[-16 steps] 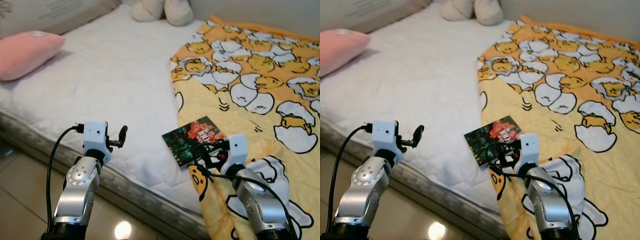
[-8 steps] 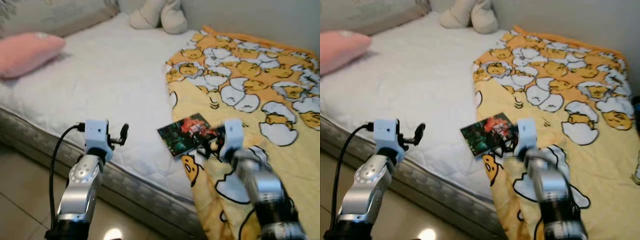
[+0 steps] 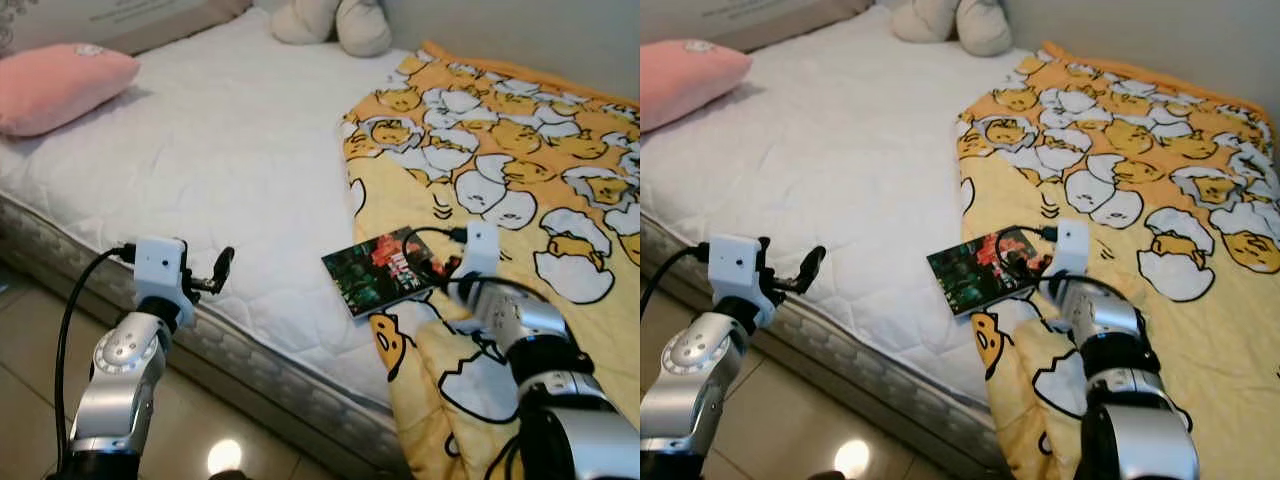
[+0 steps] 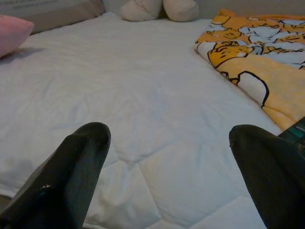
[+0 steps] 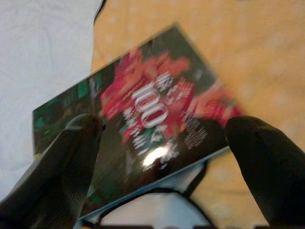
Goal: Clean up the room
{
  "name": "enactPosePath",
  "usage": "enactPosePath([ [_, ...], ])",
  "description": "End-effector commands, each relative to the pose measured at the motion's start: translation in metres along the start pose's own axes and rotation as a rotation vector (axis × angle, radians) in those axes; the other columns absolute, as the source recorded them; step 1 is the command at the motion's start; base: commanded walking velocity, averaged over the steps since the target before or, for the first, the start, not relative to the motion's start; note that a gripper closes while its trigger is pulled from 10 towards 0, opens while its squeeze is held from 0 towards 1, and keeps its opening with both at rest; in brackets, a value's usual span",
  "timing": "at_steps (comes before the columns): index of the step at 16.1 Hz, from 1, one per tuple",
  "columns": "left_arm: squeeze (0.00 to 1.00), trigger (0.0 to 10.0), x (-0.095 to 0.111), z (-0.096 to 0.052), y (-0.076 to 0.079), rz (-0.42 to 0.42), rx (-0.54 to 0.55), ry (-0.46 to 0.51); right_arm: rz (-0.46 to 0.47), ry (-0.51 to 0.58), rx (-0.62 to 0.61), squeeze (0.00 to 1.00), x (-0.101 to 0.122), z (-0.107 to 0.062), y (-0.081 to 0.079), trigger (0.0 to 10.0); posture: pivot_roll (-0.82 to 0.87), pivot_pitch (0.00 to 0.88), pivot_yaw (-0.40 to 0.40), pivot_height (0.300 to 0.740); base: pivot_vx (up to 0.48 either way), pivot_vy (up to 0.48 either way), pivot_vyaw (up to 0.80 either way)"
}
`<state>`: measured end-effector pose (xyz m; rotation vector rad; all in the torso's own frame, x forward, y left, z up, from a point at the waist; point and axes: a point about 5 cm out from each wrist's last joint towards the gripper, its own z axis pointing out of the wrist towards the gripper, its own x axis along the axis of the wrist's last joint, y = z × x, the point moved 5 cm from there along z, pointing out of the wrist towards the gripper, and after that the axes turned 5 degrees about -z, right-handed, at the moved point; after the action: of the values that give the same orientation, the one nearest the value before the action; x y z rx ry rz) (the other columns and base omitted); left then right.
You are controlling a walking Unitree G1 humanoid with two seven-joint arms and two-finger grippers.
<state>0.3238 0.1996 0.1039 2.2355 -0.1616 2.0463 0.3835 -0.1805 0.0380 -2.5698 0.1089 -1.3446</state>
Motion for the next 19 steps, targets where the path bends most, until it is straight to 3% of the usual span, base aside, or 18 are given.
enactPosePath([
  [1, 0.00, 10.0, 0.009, 0.003, 0.001, 0.006, -0.025, 0.019, 0.074, -0.006, 0.002, 1.00, 0.000, 0.000, 0.004, 10.0, 0.06, 0.000, -0.015, 0.740, 0.000, 0.000, 0.00],
  [3, 0.00, 10.0, 0.009, 0.007, 0.009, 0.006, -0.091, -0.004, 0.241, -0.010, 0.017, 1.00, -0.002, -0.002, 0.009, 10.0, 0.06, 0.000, -0.017, 0.740, 0.000, 0.000, 0.00],
  [6, 0.00, 10.0, 0.011, 0.004, 0.026, -0.060, -0.210, -0.001, 0.384, -0.010, 0.063, 1.00, 0.000, -0.006, 0.016, 10.0, 0.05, 0.000, -0.030, 0.740, 0.000, 0.000, 0.00],
  [9, 0.00, 10.0, -0.007, -0.010, 0.059, -0.138, -0.494, -0.103, 0.512, -0.044, 0.104, 1.00, -0.005, -0.014, 0.025, 10.0, 0.04, 0.000, -0.032, 0.740, 0.000, 0.000, 0.00],
  [10, 0.00, 10.0, -0.010, -0.011, 0.058, -0.135, -0.518, -0.121, 0.532, -0.044, 0.115, 1.00, -0.003, -0.015, 0.026, 10.0, 0.04, 0.000, -0.030, 0.740, 0.000, 0.000, 0.00],
  [12, 0.00, 10.0, -0.011, -0.020, 0.061, -0.177, -0.671, -0.201, 0.599, -0.032, 0.181, 1.00, 0.005, -0.017, 0.020, 10.0, 0.03, 0.000, -0.024, 0.740, 0.000, 0.000, 0.00],
  [13, 0.00, 10.0, -0.014, -0.026, 0.060, -0.155, -0.729, -0.260, 0.599, -0.024, 0.190, 1.00, 0.006, -0.017, 0.020, 10.0, 0.03, 0.000, -0.019, 0.740, 0.000, 0.000, 0.00],
  [16, 0.00, 10.0, -0.017, -0.033, 0.047, -0.048, -0.797, -0.364, 0.586, -0.069, 0.225, 1.00, -0.007, -0.018, 0.017, 10.0, 0.04, 0.000, -0.013, 0.740, 0.000, 0.000, 0.00],
  [19, 0.00, 10.0, -0.027, -0.036, 0.048, -0.017, -0.811, -0.416, 0.595, -0.052, 0.202, 1.00, -0.008, -0.018, 0.022, 10.0, 0.04, 0.000, -0.013, 0.740, 0.000, 0.000, 0.00],
])
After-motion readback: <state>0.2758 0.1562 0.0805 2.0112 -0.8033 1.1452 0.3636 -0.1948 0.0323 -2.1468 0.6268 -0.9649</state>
